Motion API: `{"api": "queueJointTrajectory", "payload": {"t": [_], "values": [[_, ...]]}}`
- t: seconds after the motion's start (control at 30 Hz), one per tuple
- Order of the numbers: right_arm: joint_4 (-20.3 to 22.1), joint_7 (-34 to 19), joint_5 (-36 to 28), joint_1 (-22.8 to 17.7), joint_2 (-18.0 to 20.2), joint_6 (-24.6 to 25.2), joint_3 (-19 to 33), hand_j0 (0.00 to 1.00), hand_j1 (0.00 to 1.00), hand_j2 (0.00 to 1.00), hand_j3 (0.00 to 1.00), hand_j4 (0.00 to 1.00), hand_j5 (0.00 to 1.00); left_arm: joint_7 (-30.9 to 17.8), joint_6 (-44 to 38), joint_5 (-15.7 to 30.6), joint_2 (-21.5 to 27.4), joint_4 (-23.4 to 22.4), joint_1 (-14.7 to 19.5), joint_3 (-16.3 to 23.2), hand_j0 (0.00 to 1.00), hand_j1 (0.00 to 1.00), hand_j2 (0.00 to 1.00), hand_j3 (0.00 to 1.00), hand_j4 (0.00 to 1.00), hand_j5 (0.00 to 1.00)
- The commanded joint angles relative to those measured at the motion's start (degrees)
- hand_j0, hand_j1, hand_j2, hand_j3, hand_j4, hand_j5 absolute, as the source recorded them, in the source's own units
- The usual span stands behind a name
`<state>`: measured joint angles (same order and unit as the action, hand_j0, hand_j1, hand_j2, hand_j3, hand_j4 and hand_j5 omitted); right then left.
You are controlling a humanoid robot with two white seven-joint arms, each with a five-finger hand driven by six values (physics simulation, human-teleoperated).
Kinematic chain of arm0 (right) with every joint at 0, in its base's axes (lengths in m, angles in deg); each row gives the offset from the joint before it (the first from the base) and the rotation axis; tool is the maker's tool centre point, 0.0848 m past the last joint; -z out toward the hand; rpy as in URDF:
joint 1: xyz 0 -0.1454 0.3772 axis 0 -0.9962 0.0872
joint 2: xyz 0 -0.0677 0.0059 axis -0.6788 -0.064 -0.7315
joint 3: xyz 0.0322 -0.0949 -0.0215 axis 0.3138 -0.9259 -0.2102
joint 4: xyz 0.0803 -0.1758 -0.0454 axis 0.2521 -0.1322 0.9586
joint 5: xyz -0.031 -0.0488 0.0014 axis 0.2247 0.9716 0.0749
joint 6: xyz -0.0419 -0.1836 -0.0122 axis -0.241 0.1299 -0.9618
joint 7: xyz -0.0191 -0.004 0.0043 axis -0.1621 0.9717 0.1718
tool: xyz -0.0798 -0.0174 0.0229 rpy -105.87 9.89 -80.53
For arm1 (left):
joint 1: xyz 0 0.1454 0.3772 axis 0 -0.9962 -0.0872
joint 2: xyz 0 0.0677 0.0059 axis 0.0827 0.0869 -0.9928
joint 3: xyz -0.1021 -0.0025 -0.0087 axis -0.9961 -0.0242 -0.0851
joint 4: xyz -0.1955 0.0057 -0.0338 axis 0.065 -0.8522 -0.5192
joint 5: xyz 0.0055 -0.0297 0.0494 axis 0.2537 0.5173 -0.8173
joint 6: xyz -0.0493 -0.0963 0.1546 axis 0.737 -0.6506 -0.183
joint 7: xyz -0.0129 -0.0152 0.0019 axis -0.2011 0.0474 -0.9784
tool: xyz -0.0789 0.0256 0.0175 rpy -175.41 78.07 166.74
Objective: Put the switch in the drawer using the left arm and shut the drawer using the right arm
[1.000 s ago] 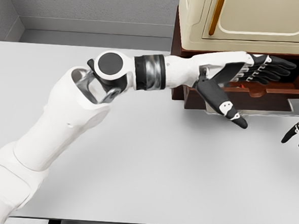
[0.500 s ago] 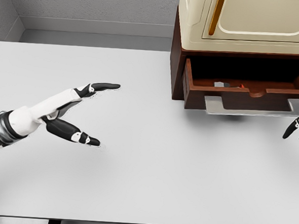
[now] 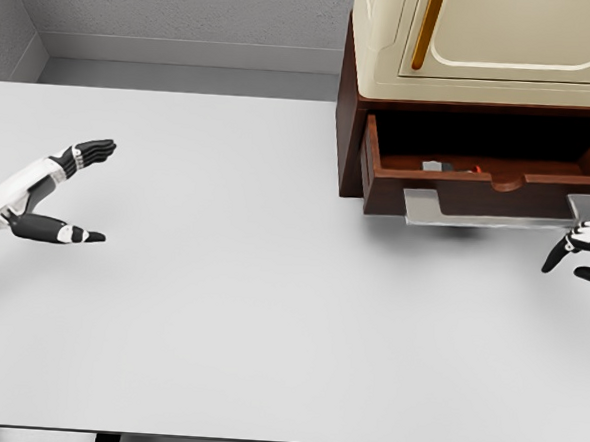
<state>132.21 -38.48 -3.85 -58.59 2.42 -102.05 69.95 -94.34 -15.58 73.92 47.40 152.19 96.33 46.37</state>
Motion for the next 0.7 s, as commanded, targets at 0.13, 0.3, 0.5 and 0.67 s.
{"api": "queueJointTrajectory", "payload": {"t": [0.13, 0.3, 0.5, 0.67], "values": [[-2.6, 0.1, 1.0, 6.4, -0.5, 0.0, -7.9, 0.56, 0.56, 0.56, 0.56, 0.56, 0.56, 0.0, -0.1, 0.4, 0.0, -1.0, 0.0, -0.1, 1.00, 1.00, 1.00, 1.00, 1.00, 1.00], [-2.7, 0.1, 2.4, 7.7, -1.2, 0.0, -9.7, 0.56, 0.56, 0.56, 0.56, 0.56, 0.56, 0.0, -0.1, 0.4, -0.2, -1.3, 0.1, -0.1, 1.00, 1.00, 1.00, 1.00, 1.00, 1.00], [-2.7, 0.1, 3.5, 9.0, -2.4, 0.0, -11.2, 0.58, 0.58, 0.58, 0.58, 0.58, 0.58, 0.0, -0.1, 0.4, -0.2, -1.3, 0.0, -0.1, 1.00, 1.00, 1.00, 1.00, 1.00, 1.00], [-3.1, 0.1, 4.3, 11.5, -3.1, 0.0, -13.7, 0.58, 0.58, 0.58, 0.58, 0.58, 0.58, 0.0, -0.1, 0.4, -0.2, -1.3, 0.1, -0.1, 1.00, 1.00, 1.00, 1.00, 1.00, 1.00]]}}
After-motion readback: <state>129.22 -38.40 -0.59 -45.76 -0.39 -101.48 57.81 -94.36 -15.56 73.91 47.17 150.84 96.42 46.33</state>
